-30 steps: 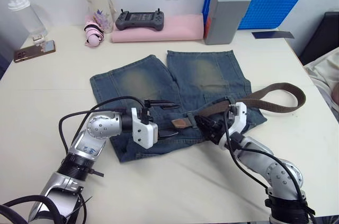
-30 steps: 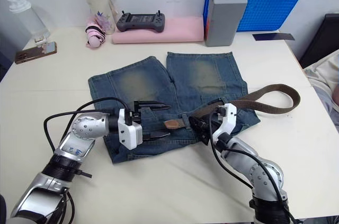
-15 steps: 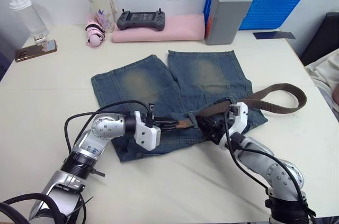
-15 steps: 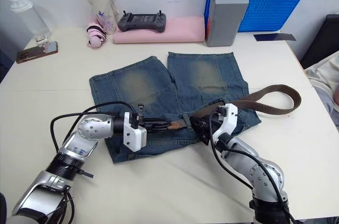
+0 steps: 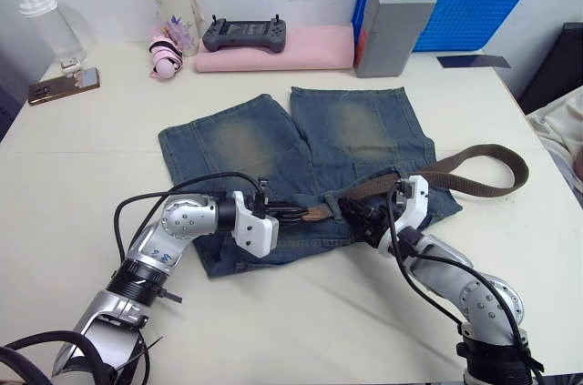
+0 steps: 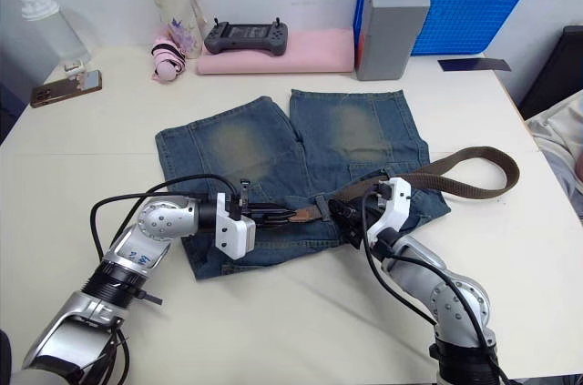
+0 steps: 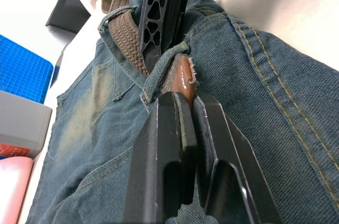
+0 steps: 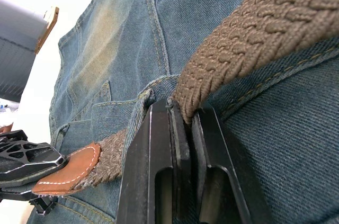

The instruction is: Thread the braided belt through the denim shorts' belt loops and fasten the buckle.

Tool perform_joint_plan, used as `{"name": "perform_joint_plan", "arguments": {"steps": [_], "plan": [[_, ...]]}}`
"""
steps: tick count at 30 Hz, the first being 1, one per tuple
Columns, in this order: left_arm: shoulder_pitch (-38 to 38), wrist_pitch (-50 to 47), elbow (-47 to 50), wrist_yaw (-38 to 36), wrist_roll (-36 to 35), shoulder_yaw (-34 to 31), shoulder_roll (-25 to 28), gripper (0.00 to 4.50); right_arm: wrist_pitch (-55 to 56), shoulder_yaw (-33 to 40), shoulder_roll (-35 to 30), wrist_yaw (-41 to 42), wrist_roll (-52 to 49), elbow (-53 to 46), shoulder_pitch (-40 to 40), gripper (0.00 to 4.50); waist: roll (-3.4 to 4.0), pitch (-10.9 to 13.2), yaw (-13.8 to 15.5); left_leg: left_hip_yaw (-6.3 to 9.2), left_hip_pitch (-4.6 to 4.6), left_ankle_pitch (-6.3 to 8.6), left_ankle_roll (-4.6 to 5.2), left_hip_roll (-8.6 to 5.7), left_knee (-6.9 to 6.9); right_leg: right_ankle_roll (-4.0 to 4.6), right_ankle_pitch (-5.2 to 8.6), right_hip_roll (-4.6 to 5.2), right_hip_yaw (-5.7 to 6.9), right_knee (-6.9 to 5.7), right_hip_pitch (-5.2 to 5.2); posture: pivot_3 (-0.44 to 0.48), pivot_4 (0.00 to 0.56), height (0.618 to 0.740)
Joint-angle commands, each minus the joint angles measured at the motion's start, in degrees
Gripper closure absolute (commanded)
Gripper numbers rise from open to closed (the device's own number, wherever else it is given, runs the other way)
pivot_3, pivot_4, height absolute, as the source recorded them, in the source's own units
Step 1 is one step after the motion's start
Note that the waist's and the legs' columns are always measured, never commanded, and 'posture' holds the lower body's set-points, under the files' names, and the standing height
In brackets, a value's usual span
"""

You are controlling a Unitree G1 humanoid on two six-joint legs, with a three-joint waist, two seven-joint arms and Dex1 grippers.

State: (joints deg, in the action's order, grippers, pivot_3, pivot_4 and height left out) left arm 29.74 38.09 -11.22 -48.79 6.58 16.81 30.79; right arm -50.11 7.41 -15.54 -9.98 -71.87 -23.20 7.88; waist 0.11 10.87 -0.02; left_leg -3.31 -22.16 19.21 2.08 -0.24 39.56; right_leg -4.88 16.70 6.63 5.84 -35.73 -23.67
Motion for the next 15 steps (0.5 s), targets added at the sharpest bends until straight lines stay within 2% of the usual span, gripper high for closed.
{"name": "perform_joint_plan", "arguments": {"steps": [1,3,4,5,6,12,15], "plan": [[-0.31,-0.32,1.53,-0.54,-1.39,0.32,0.13,4.44,-0.88,-0.26,0.08,-0.06,-1.29,-1.72,-0.18,4.50,0.00,0.00,0.00,0.00,0.00,0.00,0.00,0.00,0.00,0.00,0.00,0.00,0.00,0.00,0.00,0.000,0.150,0.712],[-0.50,-0.26,1.70,-0.65,-1.59,0.32,0.22,4.44,-0.68,0.08,0.04,-0.16,-1.36,-1.76,-0.16,4.50,0.00,0.00,-0.01,0.00,0.00,0.00,0.00,0.00,0.00,0.00,0.00,0.00,0.00,0.00,0.00,0.000,0.150,0.712],[-0.59,-0.41,1.79,-0.63,-1.57,0.29,0.20,4.50,-0.53,0.29,-0.01,-0.19,-1.36,-1.79,-0.15,3.70,0.00,0.00,-0.01,0.00,0.00,0.00,0.00,0.00,0.00,0.00,0.00,0.00,0.00,0.00,0.00,0.000,0.150,0.712],[-0.75,-0.78,2.01,-0.47,-1.39,0.18,0.19,4.50,-0.50,1.26,-0.43,-0.30,-2.95,-2.38,-0.28,3.49,0.00,0.00,-0.01,0.00,0.00,0.00,0.00,0.00,0.00,0.00,0.00,0.00,0.00,0.00,0.00,0.000,0.150,0.712],[-0.94,-1.09,2.25,-0.41,-1.39,0.05,0.23,4.50,-0.55,2.16,-0.93,-0.51,-4.49,-3.00,-0.43,3.09,0.00,0.00,-0.01,0.00,0.00,0.00,0.00,0.00,0.00,0.00,0.00,0.00,0.00,0.00,0.00,0.000,0.150,0.712],[-2.22,-2.70,3.75,-0.25,-2.19,-0.85,0.78,4.50,-2.87,6.70,-11.69,-1.14,-13.74,-8.92,-0.08,0.15,0.00,0.00,0.11,0.03,-0.02,0.01,0.03,-0.01,0.05,-0.01,-0.01,0.02,0.01,0.00,0.02,0.000,0.150,0.712],[-2.65,-3.25,4.22,-0.30,-2.52,-0.82,0.94,4.50,-4.79,6.96,-20.38,4.30,-12.35,-12.90,0.41,0.05,0.01,0.01,0.09,0.04,-0.01,0.02,0.03,0.00,0.07,-0.01,-0.01,0.02,0.02,0.00,0.03,0.000,0.150,0.712]]}}
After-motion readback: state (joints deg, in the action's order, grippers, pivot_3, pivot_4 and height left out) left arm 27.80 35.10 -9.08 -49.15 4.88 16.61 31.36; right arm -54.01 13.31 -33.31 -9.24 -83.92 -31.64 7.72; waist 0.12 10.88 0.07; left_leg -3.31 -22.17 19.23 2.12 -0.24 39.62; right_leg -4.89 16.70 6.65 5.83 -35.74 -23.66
